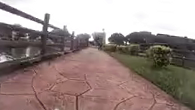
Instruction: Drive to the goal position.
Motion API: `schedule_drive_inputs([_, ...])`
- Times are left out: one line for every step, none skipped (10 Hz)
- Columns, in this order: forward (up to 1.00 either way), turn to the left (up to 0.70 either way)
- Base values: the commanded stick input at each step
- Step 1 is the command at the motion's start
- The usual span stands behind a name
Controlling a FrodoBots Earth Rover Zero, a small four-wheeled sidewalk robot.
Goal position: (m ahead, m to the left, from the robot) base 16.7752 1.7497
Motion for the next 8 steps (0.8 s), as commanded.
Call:
schedule_drive_inputs([0.7,0.0])
schedule_drive_inputs([0.7,0.0])
schedule_drive_inputs([0.7,0.0])
schedule_drive_inputs([0.7,0.0])
schedule_drive_inputs([0.7,0.0])
schedule_drive_inputs([0.7,0.0])
schedule_drive_inputs([0.7,0.0])
schedule_drive_inputs([0.7,0.0])
